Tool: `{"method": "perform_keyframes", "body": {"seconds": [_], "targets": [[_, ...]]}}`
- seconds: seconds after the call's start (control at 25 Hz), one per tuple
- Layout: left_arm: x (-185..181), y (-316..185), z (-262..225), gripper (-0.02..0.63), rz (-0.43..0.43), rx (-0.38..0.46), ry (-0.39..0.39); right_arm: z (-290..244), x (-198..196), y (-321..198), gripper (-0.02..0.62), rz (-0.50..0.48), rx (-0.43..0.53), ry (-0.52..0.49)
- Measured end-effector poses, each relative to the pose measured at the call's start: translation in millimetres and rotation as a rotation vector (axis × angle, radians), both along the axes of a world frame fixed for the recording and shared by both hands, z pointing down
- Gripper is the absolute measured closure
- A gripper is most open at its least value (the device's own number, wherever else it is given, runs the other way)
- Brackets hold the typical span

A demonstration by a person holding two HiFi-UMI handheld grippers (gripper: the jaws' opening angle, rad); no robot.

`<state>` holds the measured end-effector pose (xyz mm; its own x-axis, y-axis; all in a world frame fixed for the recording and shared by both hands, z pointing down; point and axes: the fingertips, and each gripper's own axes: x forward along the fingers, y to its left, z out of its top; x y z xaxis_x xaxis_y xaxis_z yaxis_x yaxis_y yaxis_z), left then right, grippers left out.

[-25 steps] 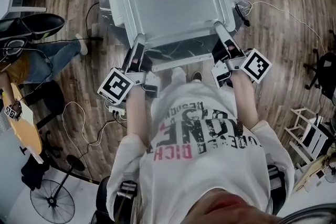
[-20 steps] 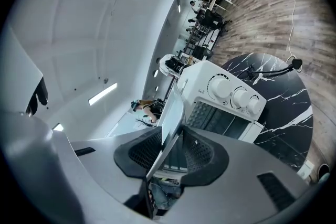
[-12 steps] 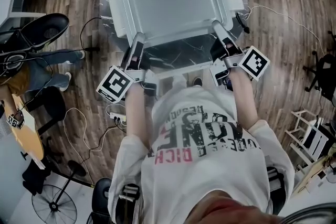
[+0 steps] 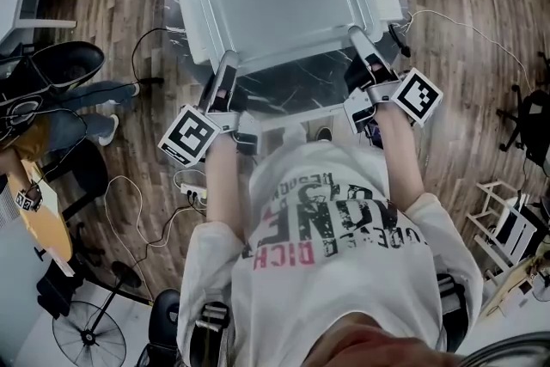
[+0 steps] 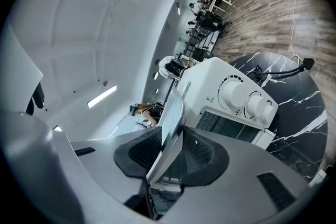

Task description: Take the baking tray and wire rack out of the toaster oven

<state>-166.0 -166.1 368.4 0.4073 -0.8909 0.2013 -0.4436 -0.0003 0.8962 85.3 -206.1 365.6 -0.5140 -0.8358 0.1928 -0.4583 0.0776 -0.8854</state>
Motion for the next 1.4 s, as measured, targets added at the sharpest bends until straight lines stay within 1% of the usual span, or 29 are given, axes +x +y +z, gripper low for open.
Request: {"method": "perform_keyframes", "body": {"seconds": [0.16,0.32,0.48,0.68,0.8,0.88,1.0,1.12,1.28,1.4], "targets": [[-2,-1,1,0.512,-0.001,0.002,-0.012,2,0,-7,0.483,0.001,0.007,0.001],[-2,-1,1,0.514,0.007,-0.004,0.002,2,-1,-11,0.483,0.009,0.005,-0.013],[-3,-1,-1,0.515,0.009,0.001,0.020,0,-1,-11,0.482,0.007,0.011,0.005],[-3,0,-1,0.511,0.006,0.031,0.017,1,1,-8,0.479,0.009,0.010,0.030],[0,0,-6,0.490,0.026,0.064,0.015,-5,-2,-8,0.473,-0.018,0.056,0.068],[3,4,-8,0.442,0.046,0.083,0.011,-11,-6,-4,0.433,-0.036,0.090,0.081],[6,11,-10,0.436,0.053,0.096,0.021,-15,-5,4,0.408,-0.047,0.118,0.070],[6,20,-8,0.434,0.037,0.101,0.040,-14,2,13,0.403,-0.037,0.110,0.062],[5,45,-6,0.434,0.011,0.100,0.070,-15,9,38,0.402,-0.028,0.110,0.032],[3,66,1,0.434,-0.015,0.086,0.071,-10,13,59,0.402,-0.028,0.101,0.018]]}}
